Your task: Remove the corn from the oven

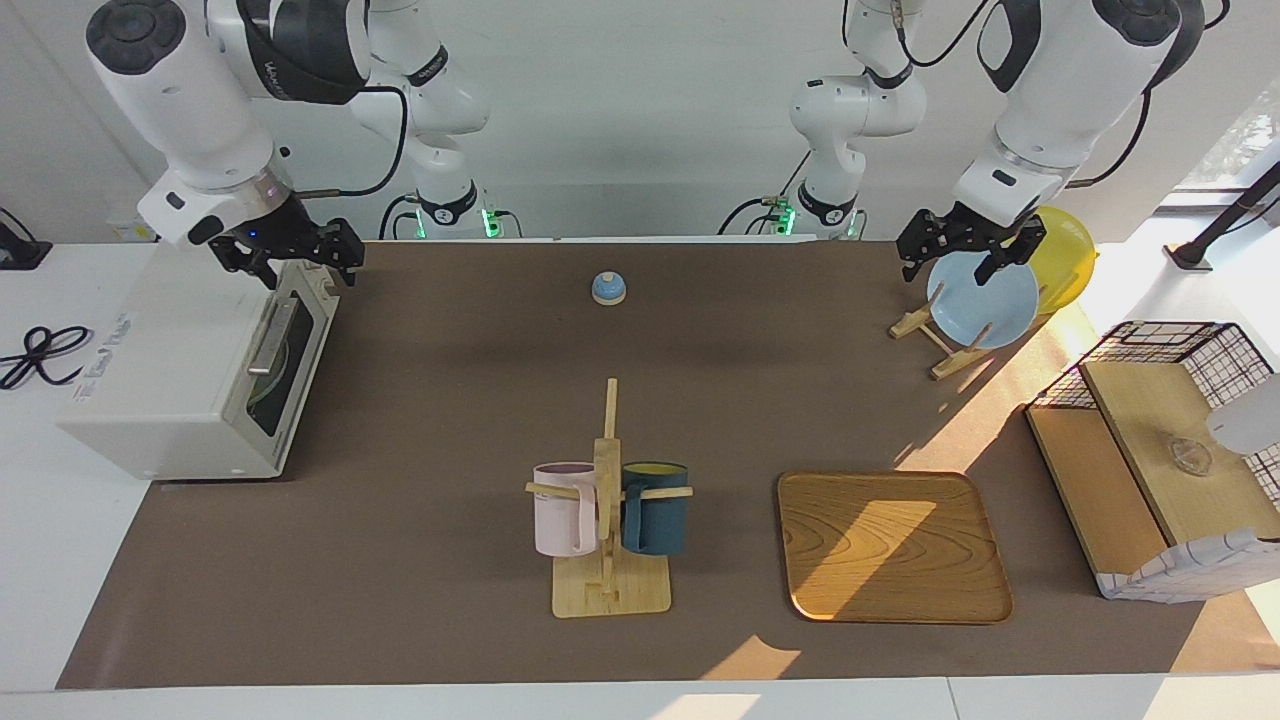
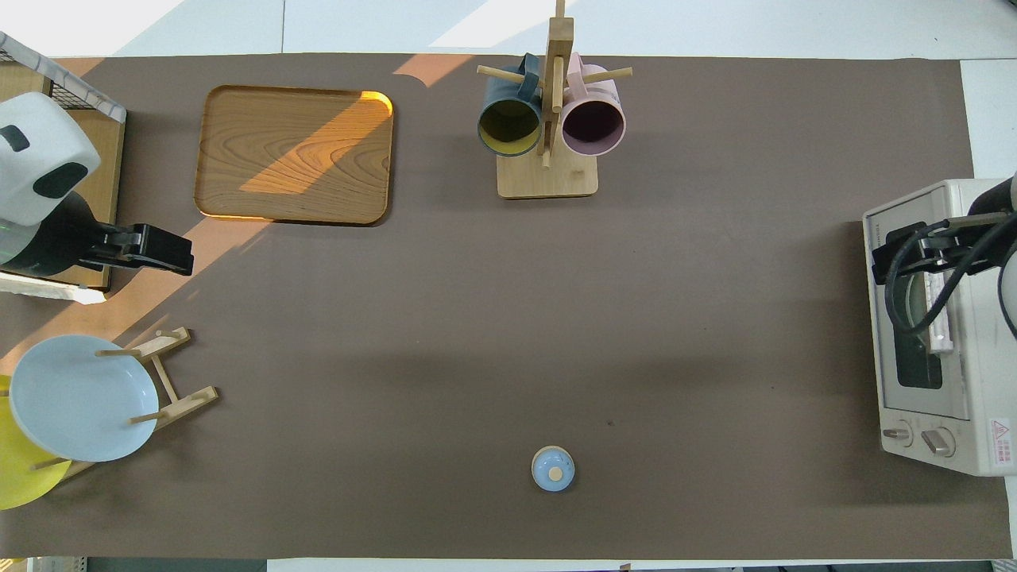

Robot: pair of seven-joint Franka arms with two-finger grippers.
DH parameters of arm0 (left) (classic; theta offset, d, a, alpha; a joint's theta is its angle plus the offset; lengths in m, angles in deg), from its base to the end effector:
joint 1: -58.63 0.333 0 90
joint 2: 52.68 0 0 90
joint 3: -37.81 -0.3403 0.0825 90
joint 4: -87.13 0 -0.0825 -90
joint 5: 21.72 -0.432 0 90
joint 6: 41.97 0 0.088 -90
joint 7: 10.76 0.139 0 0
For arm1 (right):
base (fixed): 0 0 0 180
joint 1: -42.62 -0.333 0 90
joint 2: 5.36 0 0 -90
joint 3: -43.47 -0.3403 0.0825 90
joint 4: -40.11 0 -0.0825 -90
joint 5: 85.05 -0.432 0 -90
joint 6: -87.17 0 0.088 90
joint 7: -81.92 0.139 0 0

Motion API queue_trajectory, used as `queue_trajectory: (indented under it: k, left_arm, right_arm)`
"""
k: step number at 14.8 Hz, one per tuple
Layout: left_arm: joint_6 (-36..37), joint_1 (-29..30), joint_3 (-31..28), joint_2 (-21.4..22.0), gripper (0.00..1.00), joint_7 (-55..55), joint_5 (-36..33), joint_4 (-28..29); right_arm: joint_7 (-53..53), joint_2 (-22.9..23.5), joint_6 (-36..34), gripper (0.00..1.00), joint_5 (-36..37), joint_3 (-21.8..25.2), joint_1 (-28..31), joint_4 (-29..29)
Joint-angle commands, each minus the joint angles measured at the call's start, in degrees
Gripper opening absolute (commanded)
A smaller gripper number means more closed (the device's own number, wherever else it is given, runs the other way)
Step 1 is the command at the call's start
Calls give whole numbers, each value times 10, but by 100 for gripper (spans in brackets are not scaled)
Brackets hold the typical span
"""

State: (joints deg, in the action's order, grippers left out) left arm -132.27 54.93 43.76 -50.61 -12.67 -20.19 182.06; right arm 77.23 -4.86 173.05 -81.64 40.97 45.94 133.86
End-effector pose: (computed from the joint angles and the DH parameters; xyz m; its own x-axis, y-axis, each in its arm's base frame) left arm 0.5784 -0.1031 0.5940 0.9899 -0.1341 -0.0456 -0.1333 -0.9908 0.0214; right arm 0.5891 -0.0171 0.5728 0.9867 0.0633 -0.1498 0.0710 -0.9964 0.0468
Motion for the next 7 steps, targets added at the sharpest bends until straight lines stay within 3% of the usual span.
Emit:
queue_trajectory:
  k: [1, 7]
  left_arm:
    - [-2, 5, 5, 11, 100, 3, -9, 10]
    - [-2, 5, 5, 11, 100, 3, -9, 10]
  right_arm:
    - [6, -1, 6, 100, -13, -2, 3, -2]
    - [-2, -8, 16, 100, -12, -2, 10, 12]
